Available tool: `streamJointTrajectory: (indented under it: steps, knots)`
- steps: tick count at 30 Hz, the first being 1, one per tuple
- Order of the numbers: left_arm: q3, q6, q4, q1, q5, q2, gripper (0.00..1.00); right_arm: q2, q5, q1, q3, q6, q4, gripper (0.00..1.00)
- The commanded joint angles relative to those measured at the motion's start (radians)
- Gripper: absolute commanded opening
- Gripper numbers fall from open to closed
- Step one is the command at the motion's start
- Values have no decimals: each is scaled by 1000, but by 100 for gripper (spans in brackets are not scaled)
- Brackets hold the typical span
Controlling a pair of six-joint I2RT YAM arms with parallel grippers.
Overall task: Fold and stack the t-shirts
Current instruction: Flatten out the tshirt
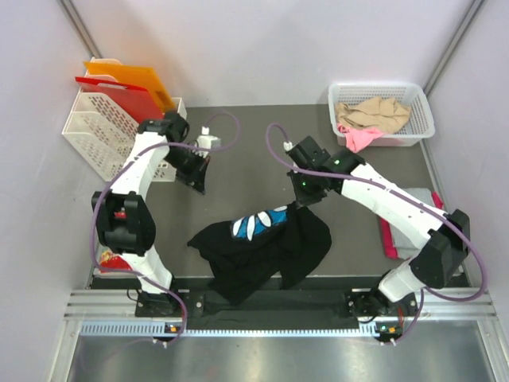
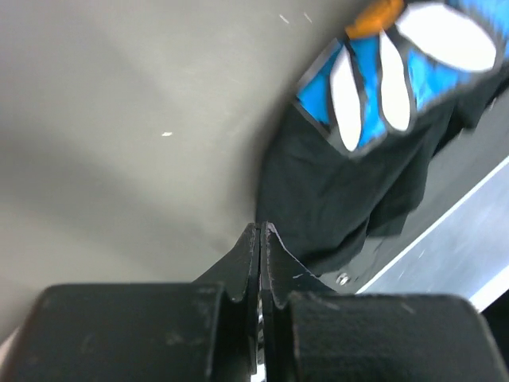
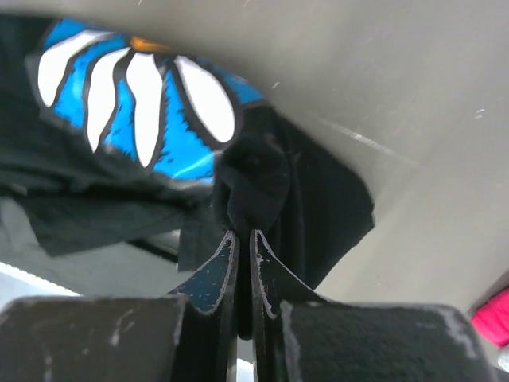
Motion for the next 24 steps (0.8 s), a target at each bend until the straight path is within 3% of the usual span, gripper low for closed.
streamJointTrajectory:
  steps: [1, 5, 7, 8, 13, 24]
  knots:
    - [-51, 147, -184, -49, -53, -101, 2, 13, 73, -92, 22, 20, 71, 0]
    - [-77, 147, -184, -91, -90, -104, 10, 70, 109, -170, 34, 1, 72, 0]
    - [-96, 138, -184, -92, -122, -101, 42, 102, 124, -210, 31, -17, 81, 0]
    - [-110, 137, -186, -92, -133, -105, 50, 115, 125, -223, 29, -25, 87, 0]
    - [-241, 166, -182, -92, -131, -141, 75, 193, 106, -299, 37, -42, 146, 0]
    - [-321, 164, -184, -103, -104, -156, 75, 299, 79, -313, 92, -66, 167, 0]
